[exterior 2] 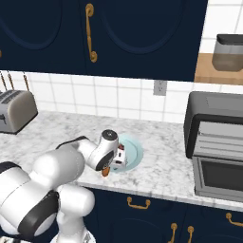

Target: Pick up the kebab skewer and baguette bread, and place them inside the toaster oven. Close the toaster oven door and start by setting the timer.

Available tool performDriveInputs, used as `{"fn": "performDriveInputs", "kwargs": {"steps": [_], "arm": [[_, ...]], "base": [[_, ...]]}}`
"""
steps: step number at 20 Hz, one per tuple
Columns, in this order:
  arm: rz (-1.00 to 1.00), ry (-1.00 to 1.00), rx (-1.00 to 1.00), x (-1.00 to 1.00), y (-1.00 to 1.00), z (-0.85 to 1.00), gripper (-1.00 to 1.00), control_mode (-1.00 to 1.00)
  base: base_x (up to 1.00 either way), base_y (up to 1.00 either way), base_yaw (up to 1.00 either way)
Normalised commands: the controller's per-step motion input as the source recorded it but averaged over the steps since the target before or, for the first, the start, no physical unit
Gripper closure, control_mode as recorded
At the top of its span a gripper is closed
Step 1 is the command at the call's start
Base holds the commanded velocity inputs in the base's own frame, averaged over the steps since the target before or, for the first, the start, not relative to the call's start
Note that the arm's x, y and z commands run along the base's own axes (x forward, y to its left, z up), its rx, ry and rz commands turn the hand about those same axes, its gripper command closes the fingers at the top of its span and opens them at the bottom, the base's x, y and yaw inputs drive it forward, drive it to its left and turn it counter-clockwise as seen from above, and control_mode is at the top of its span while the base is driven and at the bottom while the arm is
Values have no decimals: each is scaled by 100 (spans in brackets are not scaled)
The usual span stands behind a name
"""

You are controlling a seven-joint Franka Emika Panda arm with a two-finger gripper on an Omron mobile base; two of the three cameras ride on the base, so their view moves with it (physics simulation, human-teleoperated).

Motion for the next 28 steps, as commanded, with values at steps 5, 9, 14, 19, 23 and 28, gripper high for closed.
{"fn": "performDriveInputs", "kwargs": {"steps": [5, 9, 14, 19, 23, 28], "arm": [[0, -1, 0, 0, 6, -15, 100, -100], [0, 0, 0, 0, 0, 0, 100, -100], [0, 1, 0, 0, 0, 64, 100, -100], [-1, 11, 0, -4, 0, 98, 100, -100], [-1, 11, 0, -29, 4, 78, 100, -100], [-4, 0, -8, -26, 41, 60, 100, -100]], "base": [[0, 0, 0], [0, 0, 0], [0, 0, 0], [0, 0, 0], [0, 0, 0], [0, 0, 0]]}}
